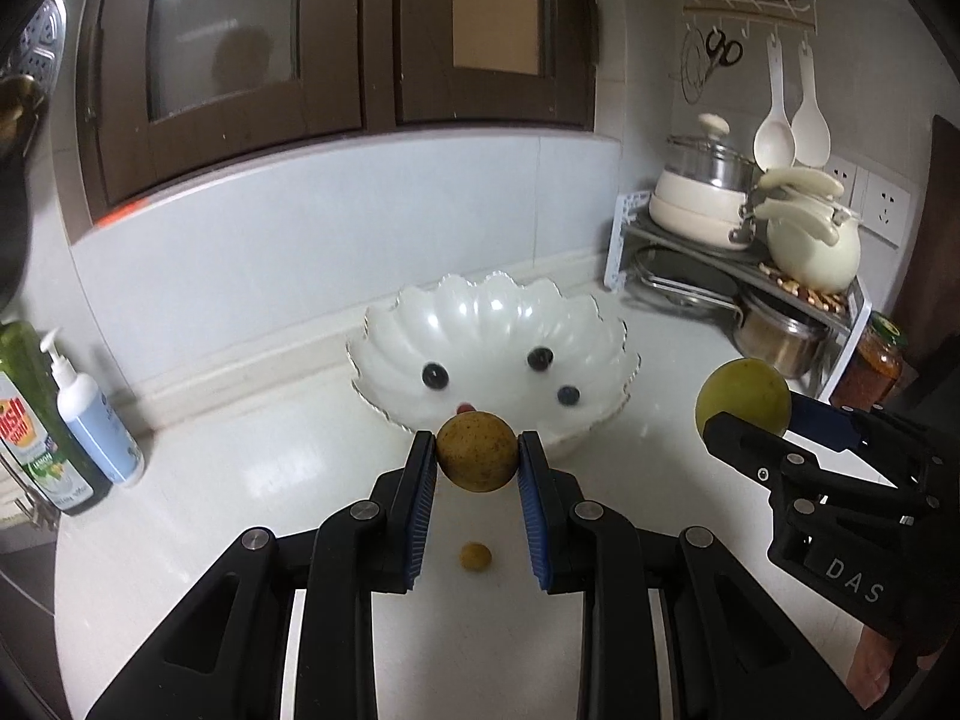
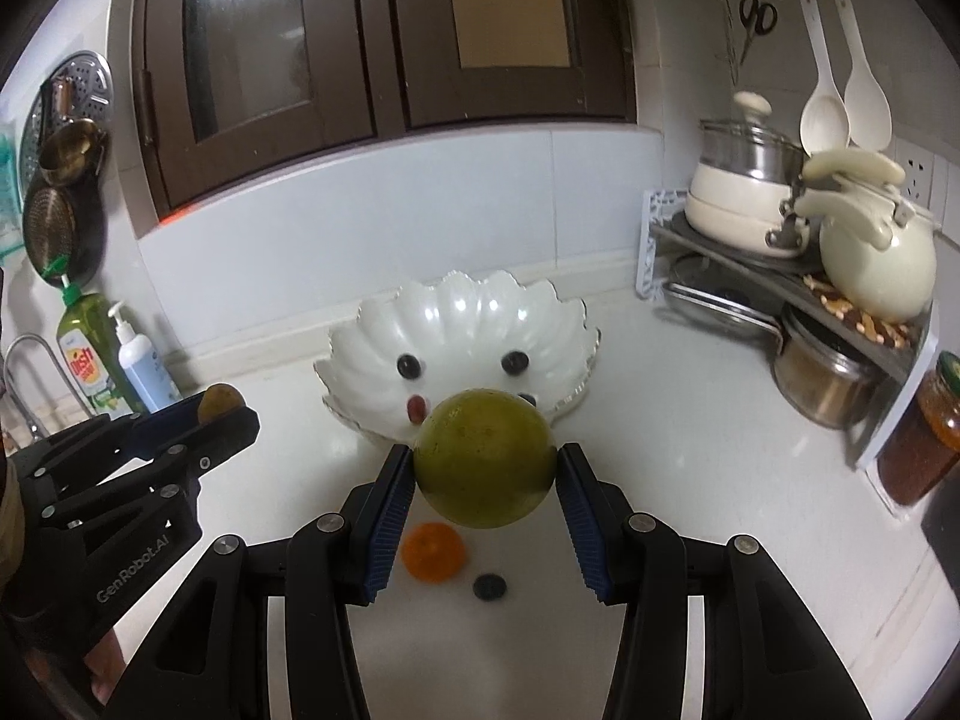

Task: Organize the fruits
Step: 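Lift and carry the yellow-brown fruit and grapefruit over the white bowl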

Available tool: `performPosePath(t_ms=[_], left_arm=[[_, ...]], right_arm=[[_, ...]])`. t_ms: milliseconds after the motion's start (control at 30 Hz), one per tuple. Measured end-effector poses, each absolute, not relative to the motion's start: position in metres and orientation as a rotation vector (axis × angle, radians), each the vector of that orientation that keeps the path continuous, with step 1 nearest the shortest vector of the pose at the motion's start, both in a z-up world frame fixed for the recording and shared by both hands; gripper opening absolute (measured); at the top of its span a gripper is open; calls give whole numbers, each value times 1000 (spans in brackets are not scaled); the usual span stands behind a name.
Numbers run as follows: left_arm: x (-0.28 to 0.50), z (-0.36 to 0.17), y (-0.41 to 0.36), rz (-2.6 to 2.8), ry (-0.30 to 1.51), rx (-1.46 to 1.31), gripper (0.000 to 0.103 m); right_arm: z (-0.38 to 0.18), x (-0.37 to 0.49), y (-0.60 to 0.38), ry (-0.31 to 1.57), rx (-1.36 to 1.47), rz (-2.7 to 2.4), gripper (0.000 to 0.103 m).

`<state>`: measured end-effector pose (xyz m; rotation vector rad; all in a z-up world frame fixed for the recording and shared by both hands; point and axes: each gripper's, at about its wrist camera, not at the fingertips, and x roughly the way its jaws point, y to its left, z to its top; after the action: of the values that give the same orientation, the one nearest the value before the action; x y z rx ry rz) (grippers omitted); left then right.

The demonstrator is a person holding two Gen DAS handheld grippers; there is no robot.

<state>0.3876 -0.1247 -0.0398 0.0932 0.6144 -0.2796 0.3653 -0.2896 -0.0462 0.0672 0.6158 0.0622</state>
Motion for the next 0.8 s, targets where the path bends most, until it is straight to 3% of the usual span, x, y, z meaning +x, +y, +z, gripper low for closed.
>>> performPosePath(t_ms=[800], left_arm=[[441,3,-124,-263,541,96,28]], right_arm=[[-12,430,-290,561,83,108,50]])
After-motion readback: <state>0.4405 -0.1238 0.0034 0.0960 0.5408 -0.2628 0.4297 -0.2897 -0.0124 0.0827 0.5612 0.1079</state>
